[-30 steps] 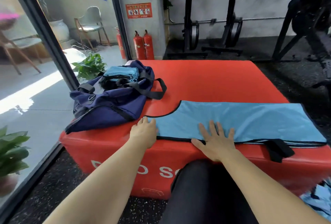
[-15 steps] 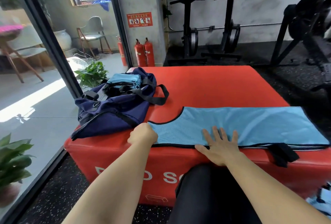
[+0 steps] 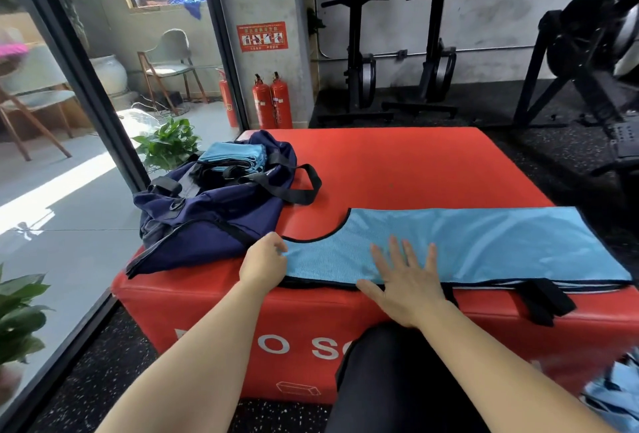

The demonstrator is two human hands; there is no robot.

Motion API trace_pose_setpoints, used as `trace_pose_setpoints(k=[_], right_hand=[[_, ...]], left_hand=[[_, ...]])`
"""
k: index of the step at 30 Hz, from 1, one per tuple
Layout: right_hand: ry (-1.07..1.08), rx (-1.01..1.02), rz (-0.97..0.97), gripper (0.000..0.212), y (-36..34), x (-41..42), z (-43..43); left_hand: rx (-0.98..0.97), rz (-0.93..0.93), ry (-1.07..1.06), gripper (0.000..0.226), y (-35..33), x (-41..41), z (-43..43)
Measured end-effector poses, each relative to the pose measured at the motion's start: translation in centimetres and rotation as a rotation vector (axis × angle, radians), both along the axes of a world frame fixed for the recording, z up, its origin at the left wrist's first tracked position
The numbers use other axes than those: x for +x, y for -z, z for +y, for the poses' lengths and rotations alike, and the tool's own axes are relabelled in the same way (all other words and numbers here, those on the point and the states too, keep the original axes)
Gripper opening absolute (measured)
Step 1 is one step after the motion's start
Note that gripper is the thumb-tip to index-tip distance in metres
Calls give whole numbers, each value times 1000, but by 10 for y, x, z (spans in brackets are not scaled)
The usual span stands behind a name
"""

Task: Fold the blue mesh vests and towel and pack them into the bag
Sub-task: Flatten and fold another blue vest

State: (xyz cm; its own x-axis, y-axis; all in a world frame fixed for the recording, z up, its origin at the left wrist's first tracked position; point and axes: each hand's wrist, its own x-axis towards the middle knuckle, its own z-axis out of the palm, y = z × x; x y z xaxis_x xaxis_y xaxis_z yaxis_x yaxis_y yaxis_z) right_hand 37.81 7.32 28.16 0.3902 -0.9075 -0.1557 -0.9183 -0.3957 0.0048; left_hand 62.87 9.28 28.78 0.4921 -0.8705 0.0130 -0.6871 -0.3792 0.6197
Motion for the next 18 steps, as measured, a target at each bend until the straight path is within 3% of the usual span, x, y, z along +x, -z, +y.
trace_pose_setpoints(k=[3,7,12,15,18], right_hand=[[-191,133,-3,110,-1,21,9],[-191,182,-1,96,-6,31,11],[-89,50,-451,45,-14,48,-3],[9,49,-609,42,-12,60,-15],[92,128,-638,34,-12,63,-19]], left_hand=[[34,34,67,36,4,3,-2],[95,33,142,44,0,7,-4],[-35,43,230,66,-11,-3,-5],[-183,235,223,87,-10,-26,-3],[-167,463,246,106,-6,-45,-3]])
